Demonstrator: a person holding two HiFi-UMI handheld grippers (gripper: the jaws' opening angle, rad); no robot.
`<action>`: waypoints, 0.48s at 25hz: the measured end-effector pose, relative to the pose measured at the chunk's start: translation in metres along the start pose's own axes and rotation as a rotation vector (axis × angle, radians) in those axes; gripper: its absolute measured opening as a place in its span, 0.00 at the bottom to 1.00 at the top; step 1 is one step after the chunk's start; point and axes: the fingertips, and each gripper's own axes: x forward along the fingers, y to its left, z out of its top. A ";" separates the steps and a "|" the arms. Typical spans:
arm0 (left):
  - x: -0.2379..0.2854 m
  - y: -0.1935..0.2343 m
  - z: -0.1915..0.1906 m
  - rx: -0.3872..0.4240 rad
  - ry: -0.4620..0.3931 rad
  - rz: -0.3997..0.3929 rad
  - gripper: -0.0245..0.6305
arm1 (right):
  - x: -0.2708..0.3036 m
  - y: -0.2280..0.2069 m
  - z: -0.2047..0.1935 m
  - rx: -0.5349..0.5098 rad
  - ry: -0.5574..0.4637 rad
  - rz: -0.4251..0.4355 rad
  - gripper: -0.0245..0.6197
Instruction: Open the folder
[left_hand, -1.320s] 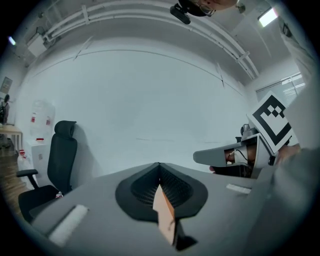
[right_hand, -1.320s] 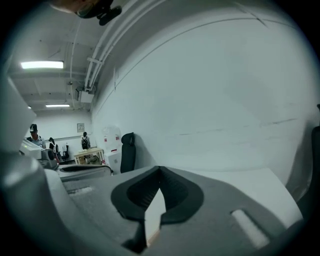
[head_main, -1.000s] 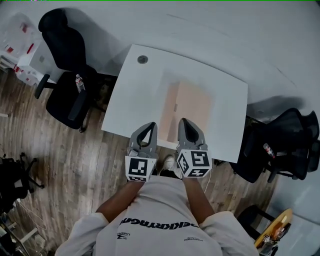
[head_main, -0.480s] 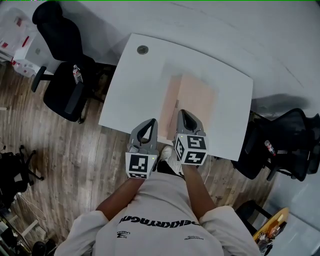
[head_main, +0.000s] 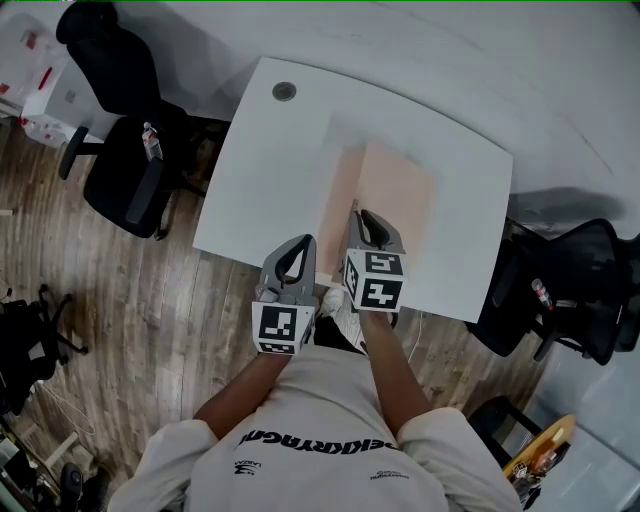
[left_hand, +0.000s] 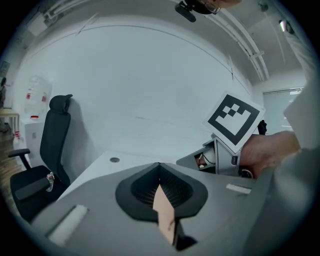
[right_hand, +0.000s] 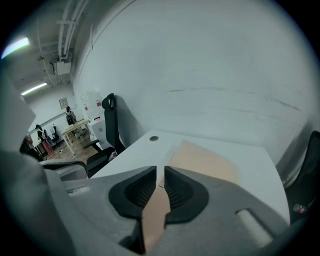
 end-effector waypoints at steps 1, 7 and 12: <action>0.000 0.000 -0.001 0.000 0.003 0.002 0.04 | 0.004 0.000 -0.003 -0.003 0.016 -0.004 0.12; 0.003 0.006 -0.006 -0.006 0.013 0.014 0.04 | 0.018 -0.005 -0.014 -0.023 0.095 -0.033 0.25; 0.003 0.009 -0.011 -0.010 0.024 0.017 0.04 | 0.027 -0.006 -0.019 -0.033 0.133 -0.052 0.31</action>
